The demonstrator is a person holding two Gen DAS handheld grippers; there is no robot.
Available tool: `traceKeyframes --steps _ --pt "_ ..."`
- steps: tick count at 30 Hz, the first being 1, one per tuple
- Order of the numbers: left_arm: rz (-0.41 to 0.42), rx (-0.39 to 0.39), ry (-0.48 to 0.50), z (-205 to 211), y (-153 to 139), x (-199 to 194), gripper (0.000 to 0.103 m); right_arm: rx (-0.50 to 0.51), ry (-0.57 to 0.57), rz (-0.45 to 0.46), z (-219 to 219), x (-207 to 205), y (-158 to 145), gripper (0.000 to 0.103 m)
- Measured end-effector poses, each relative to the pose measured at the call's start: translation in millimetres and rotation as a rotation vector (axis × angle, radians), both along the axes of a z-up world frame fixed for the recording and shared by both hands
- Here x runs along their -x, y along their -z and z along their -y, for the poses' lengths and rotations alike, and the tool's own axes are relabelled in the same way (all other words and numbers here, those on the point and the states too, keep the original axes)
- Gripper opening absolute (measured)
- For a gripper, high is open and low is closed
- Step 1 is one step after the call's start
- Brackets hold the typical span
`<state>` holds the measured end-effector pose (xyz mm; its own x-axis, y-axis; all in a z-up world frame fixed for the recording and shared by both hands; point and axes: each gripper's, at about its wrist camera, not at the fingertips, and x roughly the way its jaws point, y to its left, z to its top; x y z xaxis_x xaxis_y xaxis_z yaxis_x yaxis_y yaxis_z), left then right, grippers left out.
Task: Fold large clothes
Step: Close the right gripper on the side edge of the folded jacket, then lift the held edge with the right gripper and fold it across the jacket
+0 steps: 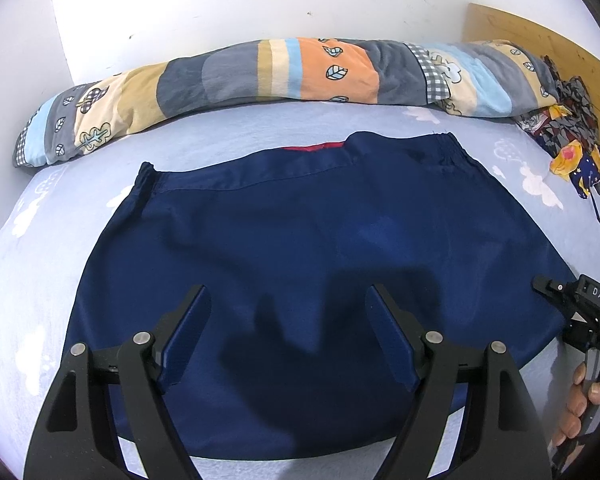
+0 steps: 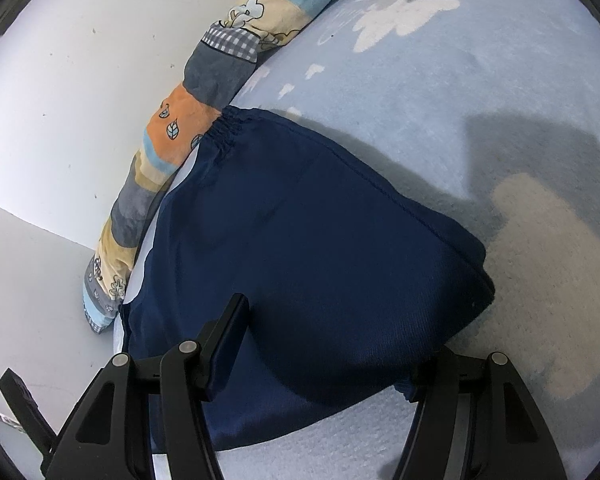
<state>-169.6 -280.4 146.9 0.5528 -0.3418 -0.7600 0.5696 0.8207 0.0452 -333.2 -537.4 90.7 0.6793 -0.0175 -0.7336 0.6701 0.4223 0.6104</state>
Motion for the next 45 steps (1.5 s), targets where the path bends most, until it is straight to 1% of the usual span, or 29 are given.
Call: traceKeyframes --steps 9,15,16,17,18,20,21,24,29,35,40,45 --pt "-0.001 0.003 0.003 0 -1 0 0.080 0.008 0.001 0.001 2 -4 0 0.066" --pt "0.004 -0.001 0.002 0 -1 1 0.080 0.016 0.003 0.035 6 -8 1 0.065" --pt "0.003 -0.001 0.001 0 -1 1 0.080 0.018 0.001 0.035 7 -10 0 0.063" --pt "0.002 -0.001 0.000 0 -1 1 0.080 0.022 -0.002 0.035 8 -11 0 0.059" --pt "0.002 -0.001 -0.001 0 -1 1 0.080 0.027 -0.002 0.030 9 -12 0 0.048" --pt "0.002 -0.002 0.001 1 -2 1 0.080 0.027 0.006 0.020 11 -11 1 0.038" --pt "0.003 -0.002 0.000 0 -2 1 0.080 0.005 0.018 0.037 14 -8 3 0.037" --pt "0.004 -0.004 0.005 1 -2 1 0.080 -0.031 0.032 0.056 16 -5 4 0.036" --pt "0.006 -0.006 0.008 1 -1 1 0.080 -0.038 0.024 0.063 17 -6 6 0.036" --pt "0.008 -0.008 0.010 1 -1 2 0.080 -0.029 -0.010 0.068 21 -14 8 0.041" --pt "0.001 -0.010 0.010 2 0 0 0.080 -0.001 -0.064 0.052 25 -26 9 0.043" --pt "0.002 -0.013 0.016 4 1 1 0.080 0.006 -0.089 0.045 25 -31 9 0.046"
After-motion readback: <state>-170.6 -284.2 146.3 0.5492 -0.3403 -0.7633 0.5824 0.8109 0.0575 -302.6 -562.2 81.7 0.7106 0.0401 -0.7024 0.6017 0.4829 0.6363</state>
